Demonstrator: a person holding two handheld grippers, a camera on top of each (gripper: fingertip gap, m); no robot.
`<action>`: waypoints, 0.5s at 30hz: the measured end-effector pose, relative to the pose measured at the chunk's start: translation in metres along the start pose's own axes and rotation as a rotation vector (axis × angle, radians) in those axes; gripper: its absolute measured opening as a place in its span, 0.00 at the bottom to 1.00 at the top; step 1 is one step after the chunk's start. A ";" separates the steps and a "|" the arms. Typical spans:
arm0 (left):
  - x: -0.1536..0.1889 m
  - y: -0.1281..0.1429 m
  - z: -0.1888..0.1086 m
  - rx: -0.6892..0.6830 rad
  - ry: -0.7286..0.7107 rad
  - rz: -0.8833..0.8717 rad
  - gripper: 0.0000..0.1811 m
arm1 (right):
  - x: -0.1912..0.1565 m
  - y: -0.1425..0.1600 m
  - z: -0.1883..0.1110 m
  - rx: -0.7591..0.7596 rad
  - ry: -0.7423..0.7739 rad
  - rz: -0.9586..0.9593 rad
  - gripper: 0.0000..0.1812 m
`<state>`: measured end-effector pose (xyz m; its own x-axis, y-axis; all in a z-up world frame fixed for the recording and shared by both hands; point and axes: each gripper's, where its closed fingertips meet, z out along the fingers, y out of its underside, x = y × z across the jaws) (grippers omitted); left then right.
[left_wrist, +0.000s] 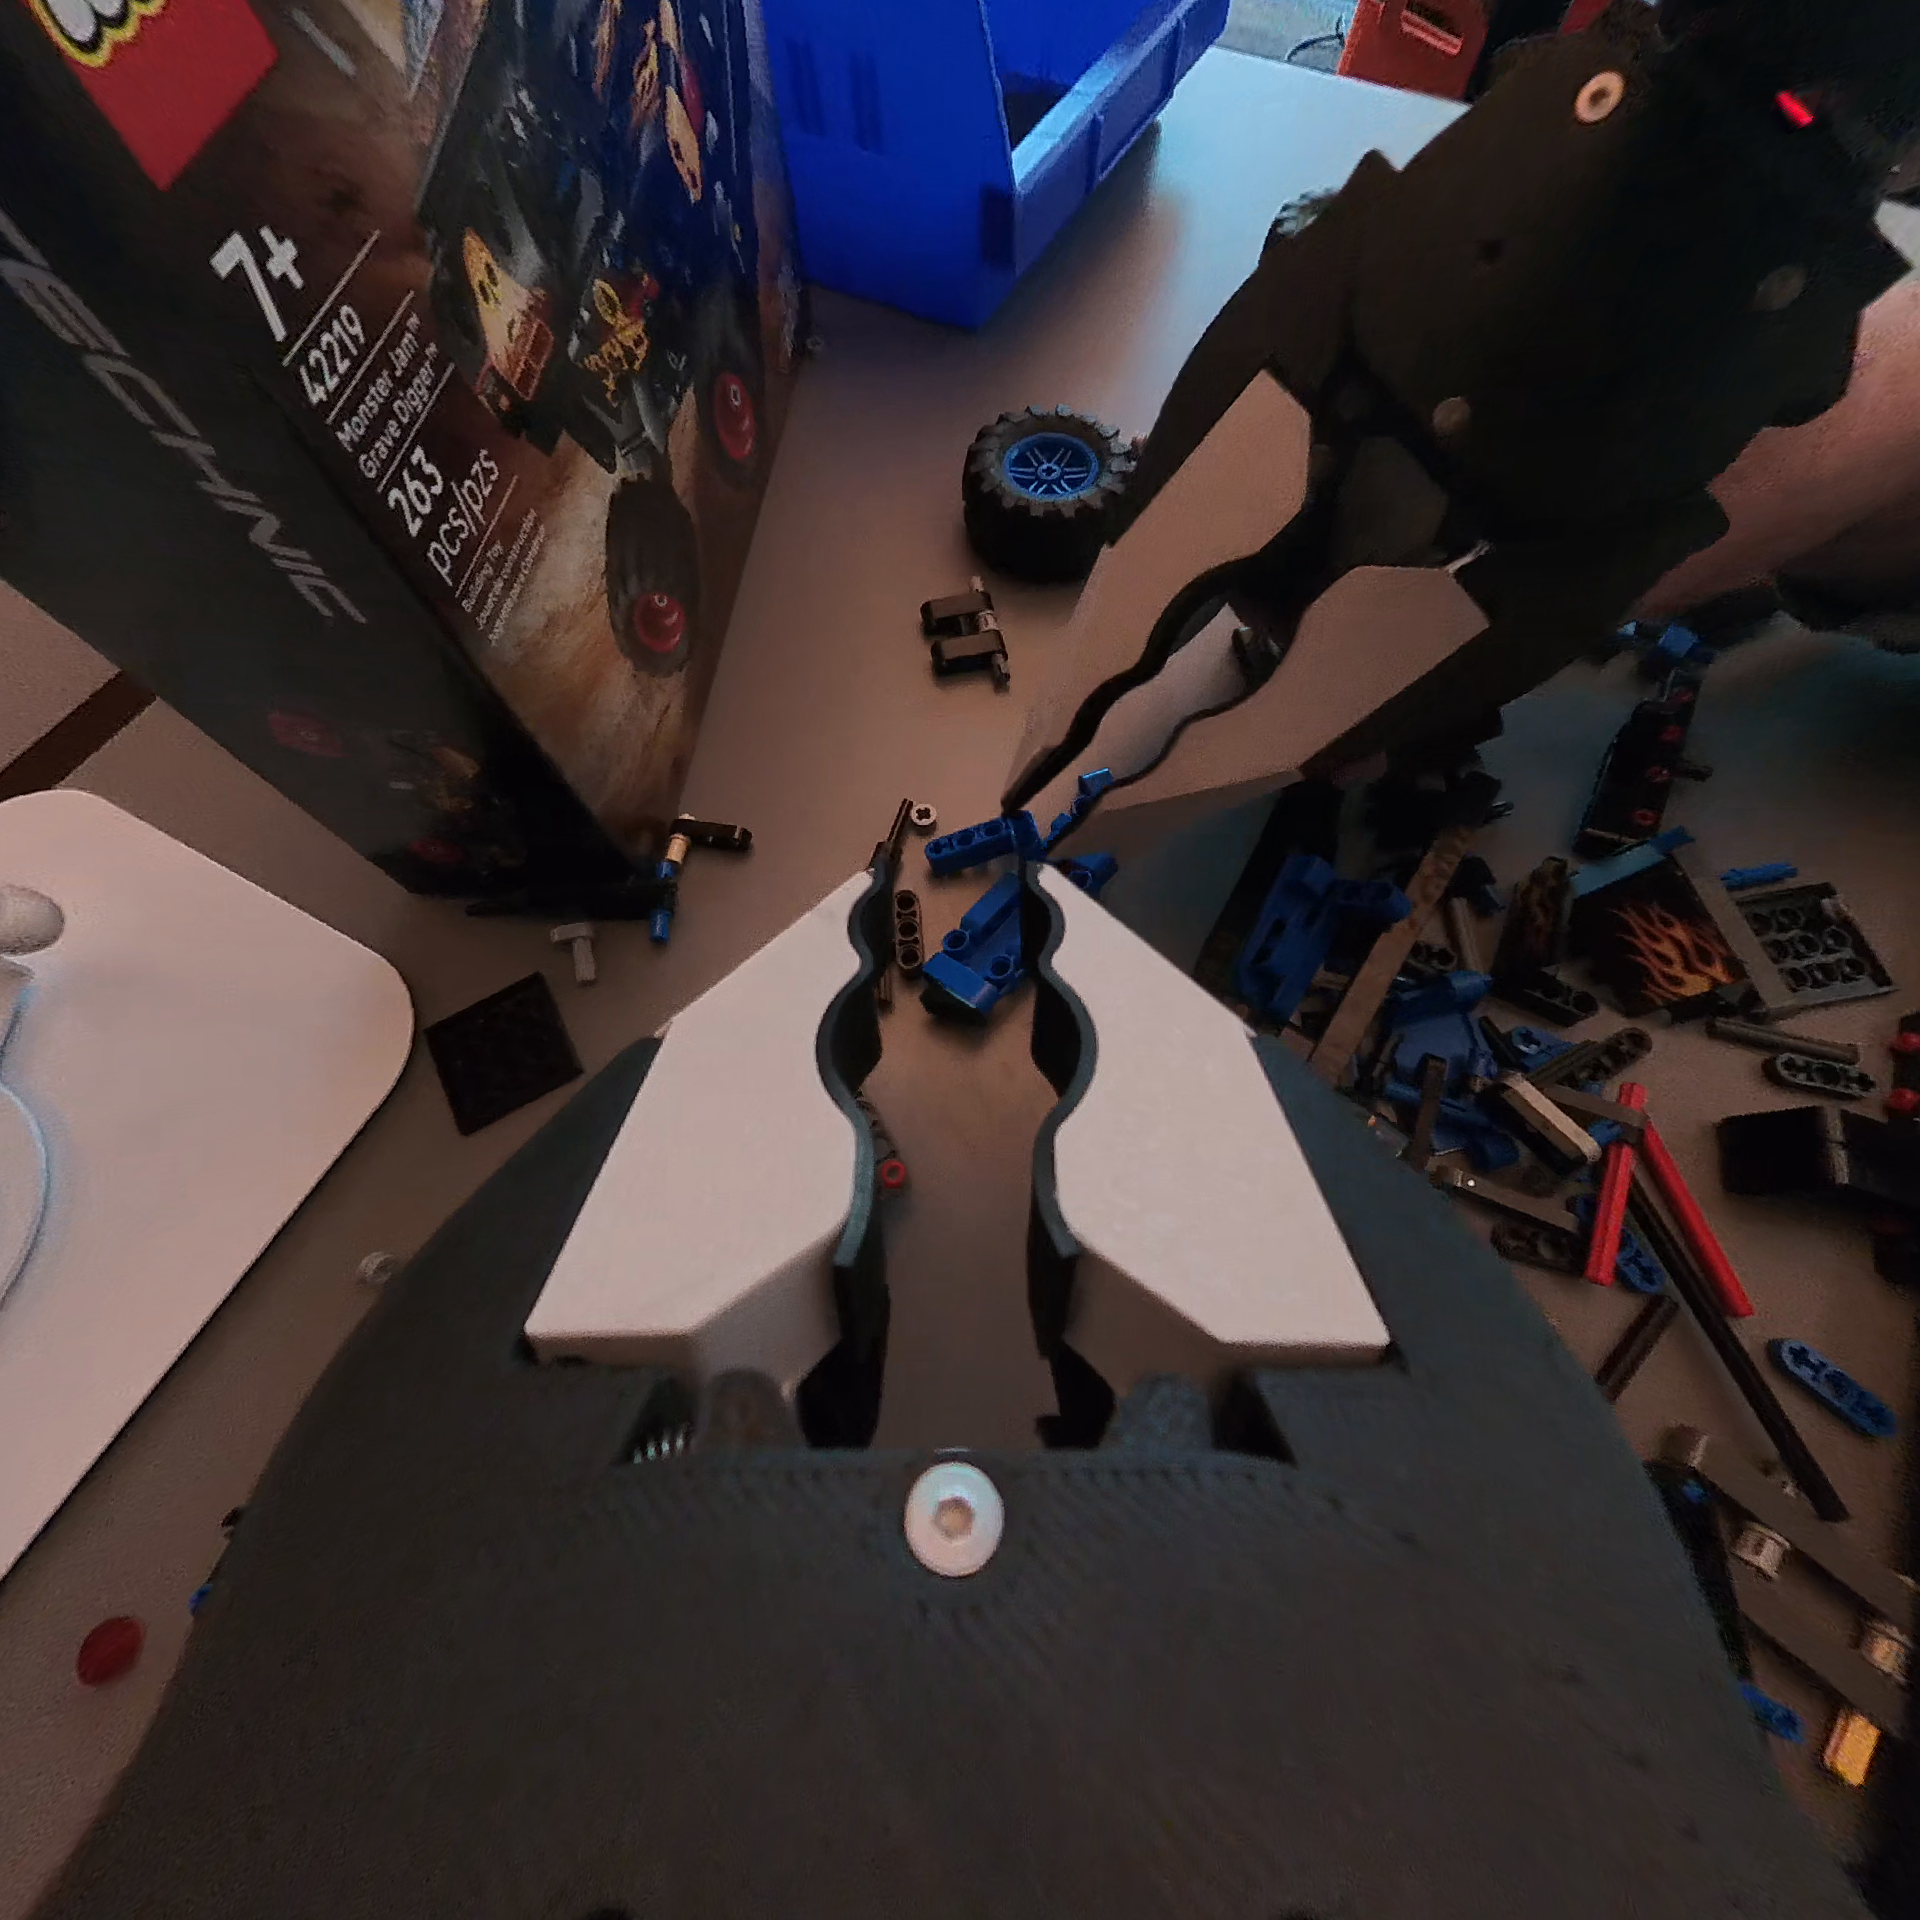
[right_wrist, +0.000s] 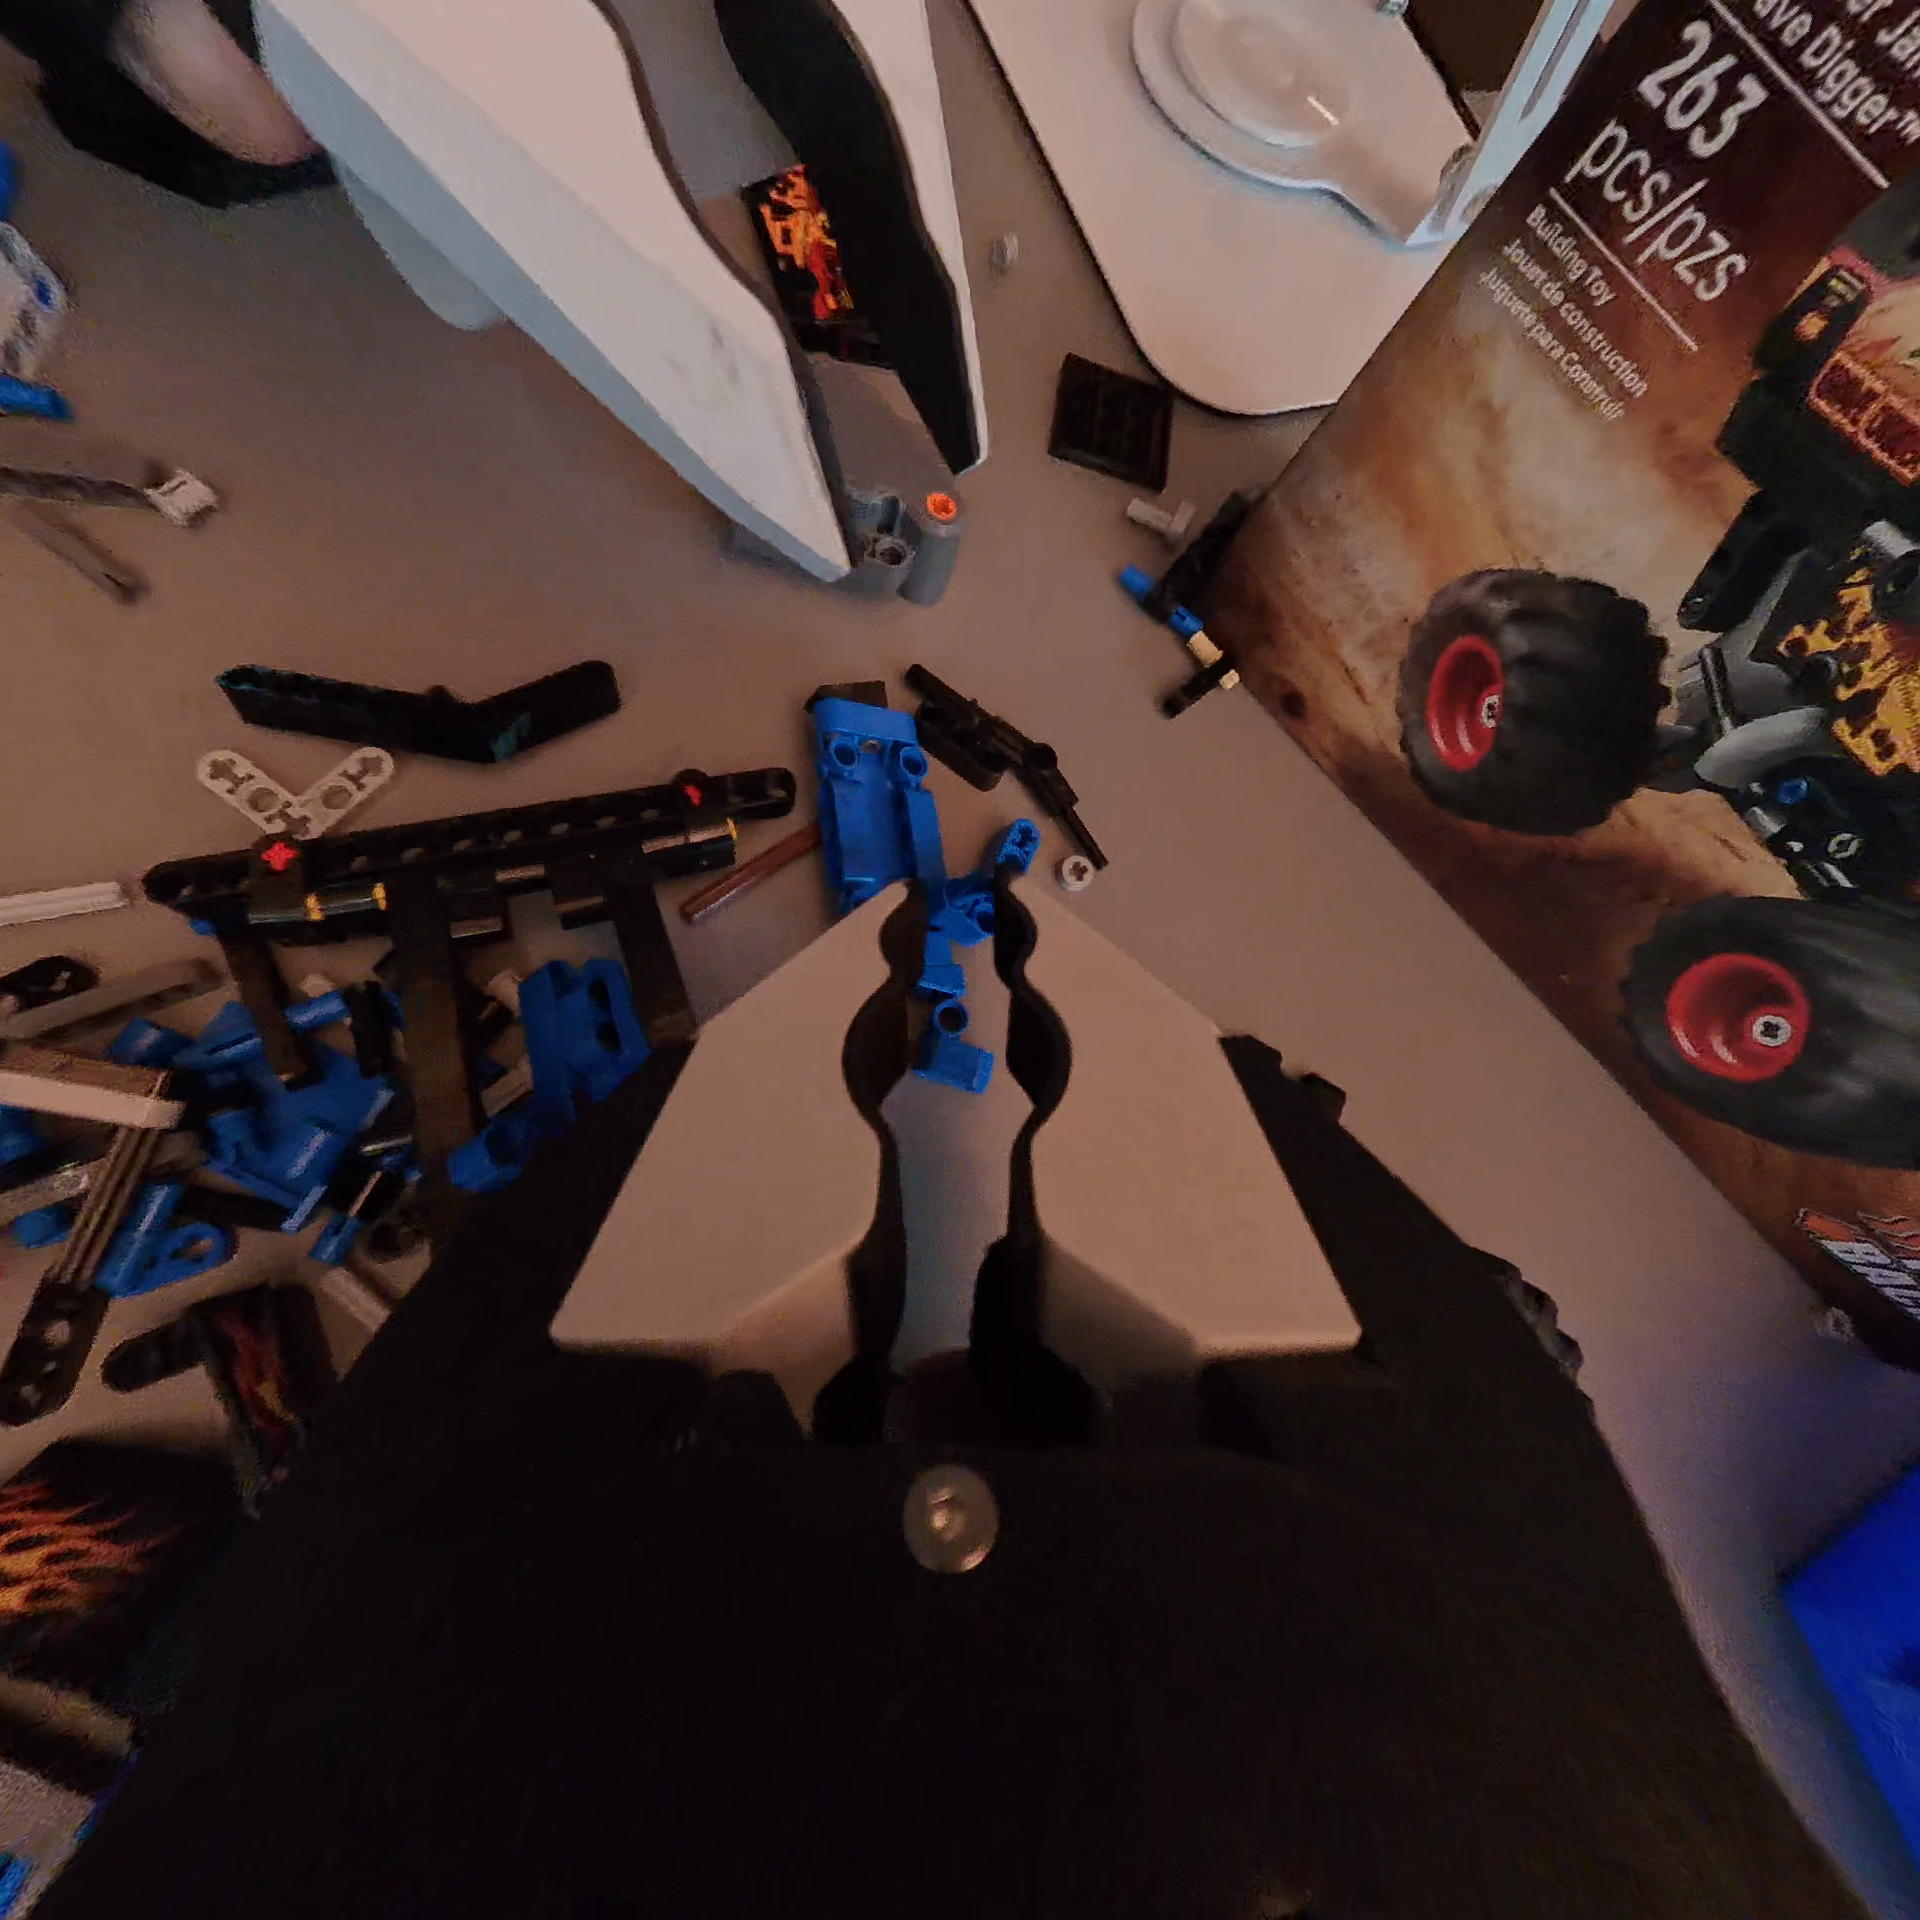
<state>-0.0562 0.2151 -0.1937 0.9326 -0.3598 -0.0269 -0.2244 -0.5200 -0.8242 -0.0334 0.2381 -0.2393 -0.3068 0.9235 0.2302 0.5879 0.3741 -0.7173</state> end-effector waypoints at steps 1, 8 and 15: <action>0.001 0.000 0.000 0.000 -0.002 0.004 0.12 | 0.000 0.000 0.002 -0.003 0.000 0.004 0.04; -0.005 -0.001 -0.004 0.005 -0.024 0.005 0.13 | 0.004 -0.009 -0.008 0.075 -0.016 0.046 0.00; -0.016 -0.003 -0.019 0.047 -0.015 -0.067 0.22 | 0.010 -0.033 -0.034 0.230 0.024 0.047 0.00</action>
<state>-0.0758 0.2079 -0.1803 0.9493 -0.3136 0.0209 -0.1483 -0.5056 -0.8499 -0.0304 0.2379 -0.1904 -0.2635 0.9422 0.2070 0.4145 0.3043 -0.8577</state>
